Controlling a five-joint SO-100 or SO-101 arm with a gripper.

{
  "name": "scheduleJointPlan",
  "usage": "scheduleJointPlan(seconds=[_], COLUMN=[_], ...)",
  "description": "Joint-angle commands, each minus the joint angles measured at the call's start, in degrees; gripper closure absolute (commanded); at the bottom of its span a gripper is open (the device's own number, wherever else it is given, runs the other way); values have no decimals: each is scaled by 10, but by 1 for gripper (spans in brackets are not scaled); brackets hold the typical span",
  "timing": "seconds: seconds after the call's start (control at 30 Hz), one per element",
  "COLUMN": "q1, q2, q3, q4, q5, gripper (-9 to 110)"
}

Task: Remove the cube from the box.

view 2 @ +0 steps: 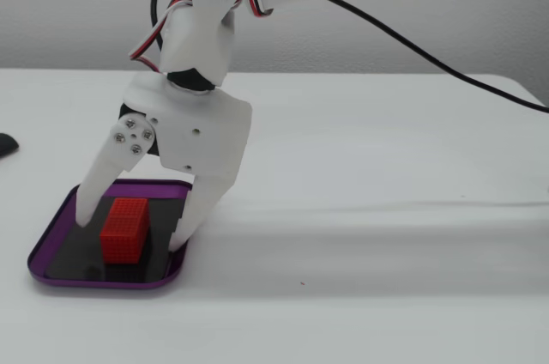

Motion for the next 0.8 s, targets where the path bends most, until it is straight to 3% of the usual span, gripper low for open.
scheduleJointPlan(seconds=[0.0,0.17,0.43,0.77], q1=[2,2,2,-1], q2=[-4,-25,-28,13], q3=[-33,-56,-62,-90], q4=[-1,-1,-1,14], q5=[-3,-3,-3,-21], gripper=[76,78,102,102])
